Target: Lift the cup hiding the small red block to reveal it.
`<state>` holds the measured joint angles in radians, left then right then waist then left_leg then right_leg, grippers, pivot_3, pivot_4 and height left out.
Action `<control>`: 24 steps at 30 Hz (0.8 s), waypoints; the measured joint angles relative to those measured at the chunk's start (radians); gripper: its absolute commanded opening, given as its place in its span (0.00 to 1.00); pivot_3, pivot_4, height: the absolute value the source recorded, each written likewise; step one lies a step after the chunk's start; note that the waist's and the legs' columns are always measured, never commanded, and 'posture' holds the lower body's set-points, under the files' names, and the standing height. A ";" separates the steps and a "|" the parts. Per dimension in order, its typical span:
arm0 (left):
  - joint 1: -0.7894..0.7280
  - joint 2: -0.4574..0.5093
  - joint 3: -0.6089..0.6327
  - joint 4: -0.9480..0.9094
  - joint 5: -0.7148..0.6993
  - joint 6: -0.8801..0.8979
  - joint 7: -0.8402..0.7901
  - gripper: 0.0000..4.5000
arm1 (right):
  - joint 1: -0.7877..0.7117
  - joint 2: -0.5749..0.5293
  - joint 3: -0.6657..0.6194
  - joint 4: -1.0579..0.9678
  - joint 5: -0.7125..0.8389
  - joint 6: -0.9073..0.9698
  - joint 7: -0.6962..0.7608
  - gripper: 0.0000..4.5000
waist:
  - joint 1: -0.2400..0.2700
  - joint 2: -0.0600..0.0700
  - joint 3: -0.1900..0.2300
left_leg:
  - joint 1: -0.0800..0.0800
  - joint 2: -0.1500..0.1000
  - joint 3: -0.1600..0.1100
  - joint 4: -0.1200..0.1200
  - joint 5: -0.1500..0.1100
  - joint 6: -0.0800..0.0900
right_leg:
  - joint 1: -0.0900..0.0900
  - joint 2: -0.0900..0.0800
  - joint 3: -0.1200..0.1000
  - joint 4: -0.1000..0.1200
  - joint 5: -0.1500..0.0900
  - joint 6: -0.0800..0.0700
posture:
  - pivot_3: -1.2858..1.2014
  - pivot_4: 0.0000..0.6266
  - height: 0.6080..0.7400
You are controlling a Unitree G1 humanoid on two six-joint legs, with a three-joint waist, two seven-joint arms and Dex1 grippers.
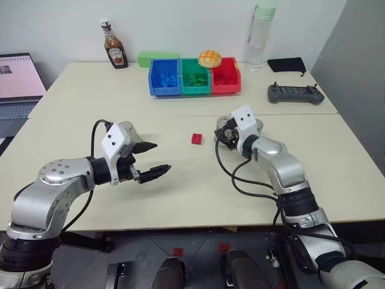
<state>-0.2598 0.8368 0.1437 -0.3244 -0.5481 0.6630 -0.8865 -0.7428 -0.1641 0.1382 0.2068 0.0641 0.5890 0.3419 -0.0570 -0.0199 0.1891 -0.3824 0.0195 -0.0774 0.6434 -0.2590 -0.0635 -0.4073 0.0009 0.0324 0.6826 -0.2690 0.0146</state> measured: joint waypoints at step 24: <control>0.136 0.060 0.118 0.021 0.064 -0.057 0.023 1.00 | 0.313 -0.274 -0.129 -0.626 0.279 0.101 0.263 0.99 | 0.010 0.000 0.000 | -0.001 0.005 0.005 0.000 -0.001 0.000 | -0.002 0.001 0.005 -0.002 -0.003 0.004 | 0.52 0.24 1.00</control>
<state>-0.1235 0.8972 0.2619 -0.3036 -0.4841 0.6058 -0.8636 -0.4297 -0.4380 0.0093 -0.4194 0.3434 0.6898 0.6047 -0.0471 -0.0201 0.1890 -0.3836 0.0246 -0.0726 0.6435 -0.2597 -0.0634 -0.4096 0.0021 0.0376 0.6806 -0.2716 0.0190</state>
